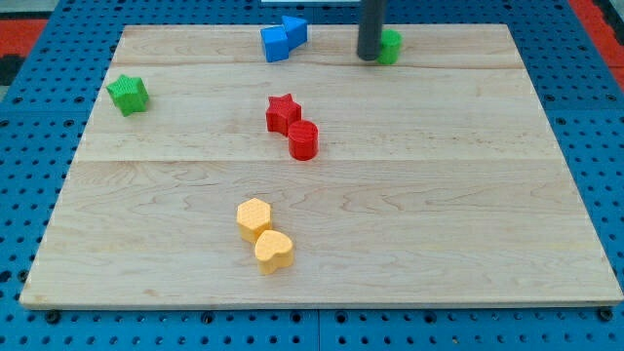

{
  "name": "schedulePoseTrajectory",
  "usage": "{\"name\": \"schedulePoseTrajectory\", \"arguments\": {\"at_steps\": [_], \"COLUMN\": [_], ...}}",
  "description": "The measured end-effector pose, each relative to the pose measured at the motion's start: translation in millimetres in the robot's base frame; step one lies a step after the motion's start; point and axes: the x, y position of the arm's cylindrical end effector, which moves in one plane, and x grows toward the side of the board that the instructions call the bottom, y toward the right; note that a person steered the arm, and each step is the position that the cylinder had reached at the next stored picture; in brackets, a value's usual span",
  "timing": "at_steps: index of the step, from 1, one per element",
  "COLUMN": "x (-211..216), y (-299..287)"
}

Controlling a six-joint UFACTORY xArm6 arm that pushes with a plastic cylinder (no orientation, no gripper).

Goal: Push the green star diagonal to the red star

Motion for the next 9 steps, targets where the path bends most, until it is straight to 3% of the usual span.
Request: {"name": "schedulePoseTrajectory", "arguments": {"at_steps": [1, 2, 4, 6, 7, 9], "x": [-2.0, 11.8, 38.6, 16.5, 44.0, 128.3], "y": [33.9, -17.3, -207.8, -378.6, -395.4, -355.7]}}
